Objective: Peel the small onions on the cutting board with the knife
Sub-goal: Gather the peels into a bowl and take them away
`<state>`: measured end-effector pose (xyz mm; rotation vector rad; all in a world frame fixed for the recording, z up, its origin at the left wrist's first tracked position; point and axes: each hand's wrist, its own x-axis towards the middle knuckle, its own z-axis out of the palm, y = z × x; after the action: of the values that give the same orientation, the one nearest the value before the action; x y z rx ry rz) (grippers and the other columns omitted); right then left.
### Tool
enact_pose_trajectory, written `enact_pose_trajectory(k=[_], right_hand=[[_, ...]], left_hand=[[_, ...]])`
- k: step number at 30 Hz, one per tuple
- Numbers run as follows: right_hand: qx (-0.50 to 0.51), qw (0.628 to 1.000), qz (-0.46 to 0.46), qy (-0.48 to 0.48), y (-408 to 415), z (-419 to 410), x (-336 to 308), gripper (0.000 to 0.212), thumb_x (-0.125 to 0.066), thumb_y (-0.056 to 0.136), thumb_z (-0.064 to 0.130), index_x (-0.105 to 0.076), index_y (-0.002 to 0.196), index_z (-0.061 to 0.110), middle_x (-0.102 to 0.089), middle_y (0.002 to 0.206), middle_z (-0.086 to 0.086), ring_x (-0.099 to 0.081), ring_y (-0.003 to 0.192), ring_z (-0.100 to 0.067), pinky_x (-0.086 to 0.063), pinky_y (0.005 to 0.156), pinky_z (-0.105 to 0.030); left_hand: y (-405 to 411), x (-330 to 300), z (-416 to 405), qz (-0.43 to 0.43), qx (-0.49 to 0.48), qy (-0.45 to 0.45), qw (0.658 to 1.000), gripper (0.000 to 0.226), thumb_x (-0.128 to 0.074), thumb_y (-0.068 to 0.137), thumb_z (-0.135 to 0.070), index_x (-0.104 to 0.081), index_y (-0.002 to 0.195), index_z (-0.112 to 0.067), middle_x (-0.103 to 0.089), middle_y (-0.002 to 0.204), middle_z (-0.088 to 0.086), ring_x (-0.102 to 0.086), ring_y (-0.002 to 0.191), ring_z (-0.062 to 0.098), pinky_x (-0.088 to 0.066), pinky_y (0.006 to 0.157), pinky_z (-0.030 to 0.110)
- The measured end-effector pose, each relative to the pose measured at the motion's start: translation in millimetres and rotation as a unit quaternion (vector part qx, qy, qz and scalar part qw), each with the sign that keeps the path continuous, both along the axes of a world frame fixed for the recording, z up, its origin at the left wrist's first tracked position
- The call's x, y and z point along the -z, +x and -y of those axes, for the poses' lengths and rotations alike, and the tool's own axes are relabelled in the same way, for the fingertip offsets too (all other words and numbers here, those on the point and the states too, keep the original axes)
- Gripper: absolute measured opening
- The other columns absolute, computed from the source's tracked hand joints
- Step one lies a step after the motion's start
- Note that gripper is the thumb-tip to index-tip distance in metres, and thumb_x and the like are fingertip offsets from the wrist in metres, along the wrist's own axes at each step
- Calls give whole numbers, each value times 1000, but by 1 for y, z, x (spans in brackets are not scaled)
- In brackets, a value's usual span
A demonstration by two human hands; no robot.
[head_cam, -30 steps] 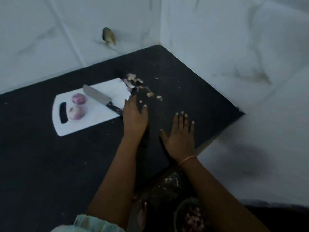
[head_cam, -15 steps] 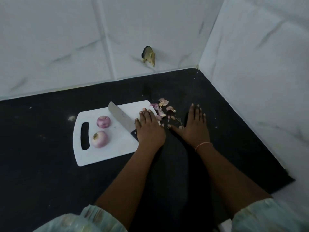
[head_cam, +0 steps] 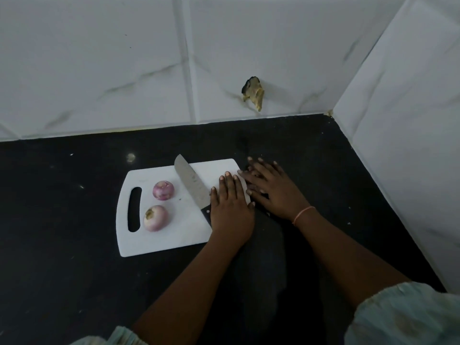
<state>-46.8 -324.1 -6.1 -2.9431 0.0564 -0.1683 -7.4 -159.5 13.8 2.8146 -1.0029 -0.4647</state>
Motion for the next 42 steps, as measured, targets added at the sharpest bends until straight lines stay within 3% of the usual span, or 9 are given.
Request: enact_pose_trajectory(k=[8,14,17,19,25,29,32,38,42], right_hand=[[78,981,163,75,-18,-6,1,34,-49,96,24,-66,125,17,-60,135,-3,-51,130,-19,-35,113,-39],[381,875,178,239,-79,-51,-3,48,-52,97,32,-43,140,13,-36,150,-9,-36,139,-20,-36,113,-46],[393,908,60,130,-105,-81,4,92,-47,88,67,-15,154,11,-14,161,-12,-14,149,-24,-14,122,-39],[369,926,20,71,-102,-87,10,106,-34,85,80,-4,155,7,-5,162,-13,-4,151,-23,-3,122,-36],[311,948,7,71,-52,-57,8,95,-28,85,67,-13,154,3,-14,161,-19,-9,150,-29,-9,123,-45],[261,960,21,99,-41,-46,7,87,-36,84,59,-19,153,9,-19,161,-15,-14,150,-26,-13,122,-44],[222,967,30,123,-30,-38,3,84,-35,86,58,-17,154,12,-15,162,-10,-13,150,-20,-12,123,-40],[180,974,28,134,-11,-33,-4,67,-31,94,55,-29,152,21,-29,157,-7,-24,146,-23,-13,122,-36],[146,977,44,148,-18,-37,-9,39,-49,100,26,-54,138,14,-49,144,-10,-39,139,-25,-28,116,-33]], left_hand=[[1,-2,-2,-12,7,7,1000,74,-19,105,-48,16,155,-6,21,164,16,17,152,29,5,124,47],[4,-10,3,-46,-8,-54,997,75,-30,105,-44,11,158,-10,21,165,10,17,153,26,5,123,44],[2,-16,18,-73,7,-222,972,66,-37,105,-25,-2,160,-12,11,167,8,9,154,21,2,125,40],[9,-17,27,-80,8,-209,975,63,-37,104,-20,-9,159,-8,-2,167,11,2,155,22,3,124,39],[15,-16,35,-94,48,-129,986,71,-42,101,-19,-2,159,-8,-19,165,14,-14,153,25,-2,124,39],[11,-24,30,-264,-38,-279,922,79,-43,100,-2,4,159,-24,-51,147,13,-54,129,26,-33,107,21],[11,-30,28,-324,-118,-381,858,75,-39,100,5,-1,160,-22,-39,156,8,-45,132,11,-32,86,-5],[-2,-31,22,-385,-245,-503,734,63,-38,101,4,-26,155,-26,-47,150,-1,-48,134,15,-40,109,25],[-14,-25,22,-387,-278,-504,720,58,-38,99,6,-37,152,-20,-47,149,-3,-45,137,14,-34,116,29]])
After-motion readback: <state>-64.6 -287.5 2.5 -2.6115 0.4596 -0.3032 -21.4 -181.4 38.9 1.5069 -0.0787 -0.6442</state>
